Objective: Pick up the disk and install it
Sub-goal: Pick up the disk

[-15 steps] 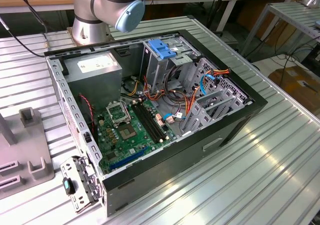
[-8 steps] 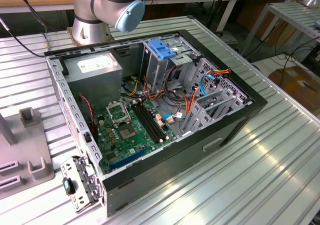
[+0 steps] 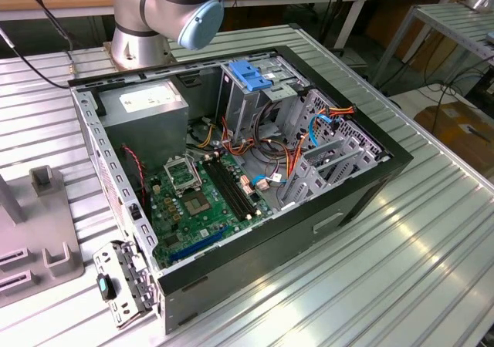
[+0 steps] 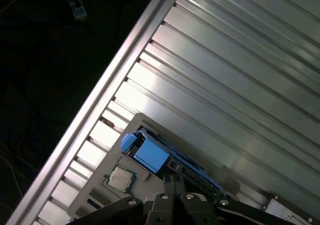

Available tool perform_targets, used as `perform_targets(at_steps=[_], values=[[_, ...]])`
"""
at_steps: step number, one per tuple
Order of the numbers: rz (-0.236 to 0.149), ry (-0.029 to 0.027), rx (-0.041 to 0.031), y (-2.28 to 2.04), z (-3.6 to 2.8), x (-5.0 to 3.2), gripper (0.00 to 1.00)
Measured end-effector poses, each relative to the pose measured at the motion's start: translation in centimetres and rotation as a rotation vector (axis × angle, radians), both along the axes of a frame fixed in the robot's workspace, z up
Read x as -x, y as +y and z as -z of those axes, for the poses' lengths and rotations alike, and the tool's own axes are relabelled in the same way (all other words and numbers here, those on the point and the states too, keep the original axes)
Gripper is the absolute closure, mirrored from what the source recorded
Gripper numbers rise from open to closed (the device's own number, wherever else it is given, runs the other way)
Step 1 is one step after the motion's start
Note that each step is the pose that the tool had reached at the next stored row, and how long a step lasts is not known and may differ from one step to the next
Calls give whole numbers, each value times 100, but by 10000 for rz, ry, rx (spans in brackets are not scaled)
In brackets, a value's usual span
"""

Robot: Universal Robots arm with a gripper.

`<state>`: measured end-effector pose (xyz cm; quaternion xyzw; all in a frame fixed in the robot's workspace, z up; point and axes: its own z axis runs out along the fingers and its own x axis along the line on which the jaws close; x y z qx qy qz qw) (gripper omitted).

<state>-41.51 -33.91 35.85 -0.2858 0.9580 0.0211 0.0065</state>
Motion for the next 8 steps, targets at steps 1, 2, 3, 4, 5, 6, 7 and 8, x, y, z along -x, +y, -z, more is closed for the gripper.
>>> perform_targets(at_steps=[1,2,3,4,5,6,7,8], values=[[-64,1,2,0,0,0,89],[-64,1,3,0,0,0,89],[-65,1,3,0,0,0,89],[-65,1,3,0,0,0,89],[-65,1,3,0,0,0,89],[-65,1,3,0,0,0,89],[-65,1,3,0,0,0,89],[-65,1,3,0,0,0,89]])
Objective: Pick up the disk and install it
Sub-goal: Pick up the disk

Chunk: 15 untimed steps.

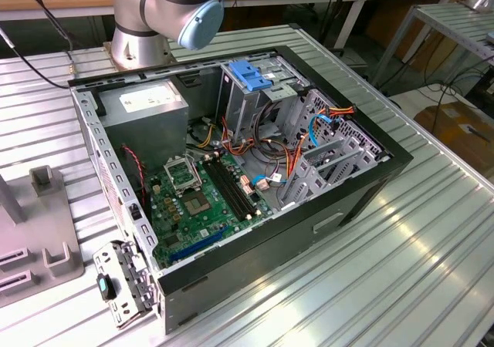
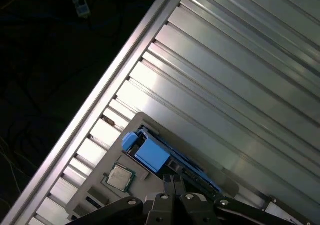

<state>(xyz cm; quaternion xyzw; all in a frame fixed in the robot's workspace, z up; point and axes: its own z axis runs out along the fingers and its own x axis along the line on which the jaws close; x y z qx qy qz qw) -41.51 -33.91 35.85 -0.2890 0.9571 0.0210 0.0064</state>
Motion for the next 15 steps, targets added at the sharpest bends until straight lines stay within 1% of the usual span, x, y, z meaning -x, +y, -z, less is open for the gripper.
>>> perform_targets(at_steps=[4,8,12,15], values=[[-27,-1,0,0,0,0,89],[-344,0,0,0,0,0,89],[-817,-1,0,0,0,0,89],[-1283,-1,0,0,0,0,89]])
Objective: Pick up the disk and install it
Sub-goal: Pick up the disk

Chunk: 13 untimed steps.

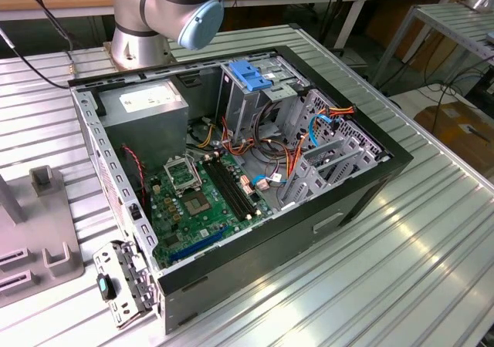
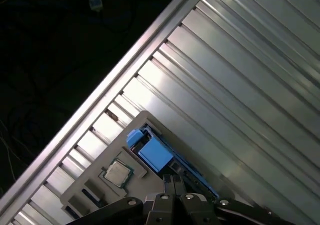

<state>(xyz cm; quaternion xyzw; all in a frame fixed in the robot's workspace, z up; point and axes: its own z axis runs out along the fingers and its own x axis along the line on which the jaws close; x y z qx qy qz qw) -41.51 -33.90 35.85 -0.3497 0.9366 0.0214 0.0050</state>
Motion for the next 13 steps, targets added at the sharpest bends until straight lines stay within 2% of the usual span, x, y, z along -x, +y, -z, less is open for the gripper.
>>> perform_targets(at_steps=[2,3,13], values=[[-413,0,0,0,0,0,89],[-477,1,0,0,0,0,89],[-530,0,0,0,0,0,89]])
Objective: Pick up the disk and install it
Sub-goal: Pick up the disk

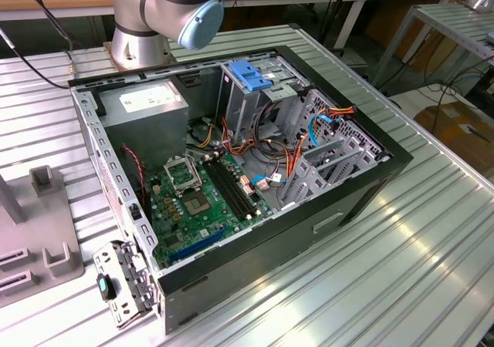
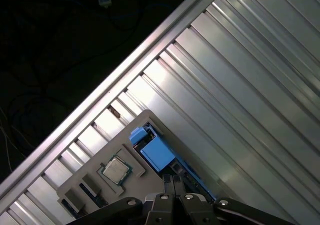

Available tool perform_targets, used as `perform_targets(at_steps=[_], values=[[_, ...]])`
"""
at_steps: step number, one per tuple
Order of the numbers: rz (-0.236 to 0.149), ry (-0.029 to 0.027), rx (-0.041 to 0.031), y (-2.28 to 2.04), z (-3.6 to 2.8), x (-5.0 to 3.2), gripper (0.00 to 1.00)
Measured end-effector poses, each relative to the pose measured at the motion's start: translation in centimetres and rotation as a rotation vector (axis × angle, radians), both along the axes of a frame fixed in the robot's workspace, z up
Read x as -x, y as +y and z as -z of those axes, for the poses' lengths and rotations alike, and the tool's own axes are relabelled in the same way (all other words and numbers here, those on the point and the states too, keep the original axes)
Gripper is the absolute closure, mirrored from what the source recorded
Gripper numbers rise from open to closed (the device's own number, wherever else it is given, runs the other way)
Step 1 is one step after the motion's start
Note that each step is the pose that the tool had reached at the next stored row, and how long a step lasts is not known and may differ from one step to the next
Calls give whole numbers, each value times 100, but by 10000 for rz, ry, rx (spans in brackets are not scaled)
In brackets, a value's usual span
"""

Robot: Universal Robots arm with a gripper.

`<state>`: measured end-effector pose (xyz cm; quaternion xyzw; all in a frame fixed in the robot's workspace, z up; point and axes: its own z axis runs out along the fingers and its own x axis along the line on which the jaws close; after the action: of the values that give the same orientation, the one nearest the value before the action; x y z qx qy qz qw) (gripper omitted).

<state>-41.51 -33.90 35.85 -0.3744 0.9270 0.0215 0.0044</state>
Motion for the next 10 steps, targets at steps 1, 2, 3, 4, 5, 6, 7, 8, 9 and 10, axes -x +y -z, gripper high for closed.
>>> perform_targets(at_steps=[1,2,3,4,5,6,7,8,9,10], values=[[0,0,0,0,0,0,89],[0,0,0,0,0,0,89],[-1,0,0,0,0,0,89],[-2,0,0,0,0,0,89],[-2,0,0,0,0,0,89],[-2,0,0,0,0,0,89],[-2,0,0,0,0,0,89],[-3,0,0,0,0,0,89],[-9,-1,0,0,0,0,89],[-28,0,0,0,0,0,89]])
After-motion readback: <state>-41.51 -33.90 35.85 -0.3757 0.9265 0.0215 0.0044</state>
